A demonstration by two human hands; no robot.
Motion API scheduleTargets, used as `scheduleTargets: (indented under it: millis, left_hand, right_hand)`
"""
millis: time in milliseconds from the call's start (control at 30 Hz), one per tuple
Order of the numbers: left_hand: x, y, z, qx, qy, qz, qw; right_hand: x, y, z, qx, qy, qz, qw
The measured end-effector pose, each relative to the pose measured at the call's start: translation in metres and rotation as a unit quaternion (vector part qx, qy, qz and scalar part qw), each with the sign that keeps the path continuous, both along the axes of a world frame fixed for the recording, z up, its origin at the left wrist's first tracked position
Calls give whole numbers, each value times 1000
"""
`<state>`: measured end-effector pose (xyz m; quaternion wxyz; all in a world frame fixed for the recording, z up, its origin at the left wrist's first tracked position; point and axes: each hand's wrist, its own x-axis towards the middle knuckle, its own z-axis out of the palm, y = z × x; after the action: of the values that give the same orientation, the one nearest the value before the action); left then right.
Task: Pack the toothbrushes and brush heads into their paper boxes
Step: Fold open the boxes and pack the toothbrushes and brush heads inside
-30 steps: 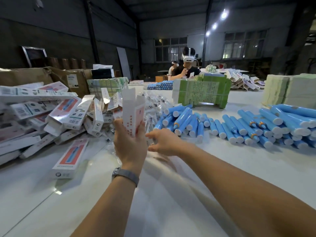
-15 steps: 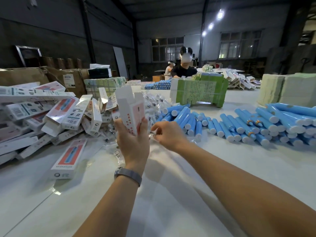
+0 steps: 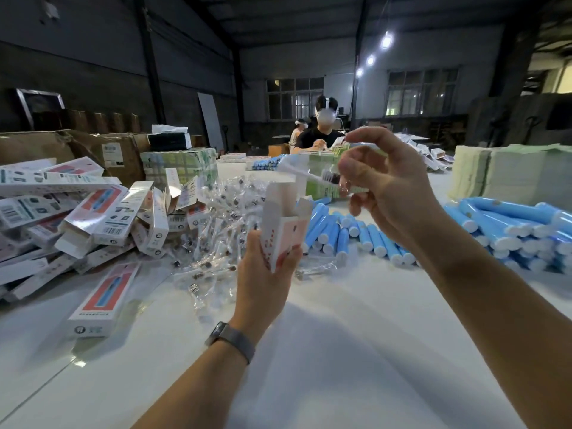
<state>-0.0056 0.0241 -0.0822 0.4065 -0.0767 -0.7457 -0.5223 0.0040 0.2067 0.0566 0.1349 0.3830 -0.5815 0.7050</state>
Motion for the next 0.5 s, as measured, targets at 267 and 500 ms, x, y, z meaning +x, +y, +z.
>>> scheduleTargets:
  millis: [267, 500]
  left_hand:
    - [-2, -2, -7, -6, 12, 15, 1000]
    - [-3, -2, -9, -35, 30, 16, 999]
  right_hand:
    - [-5, 27, 13, 56, -32, 55, 996]
    - [1, 17, 10, 78, -68, 50, 993]
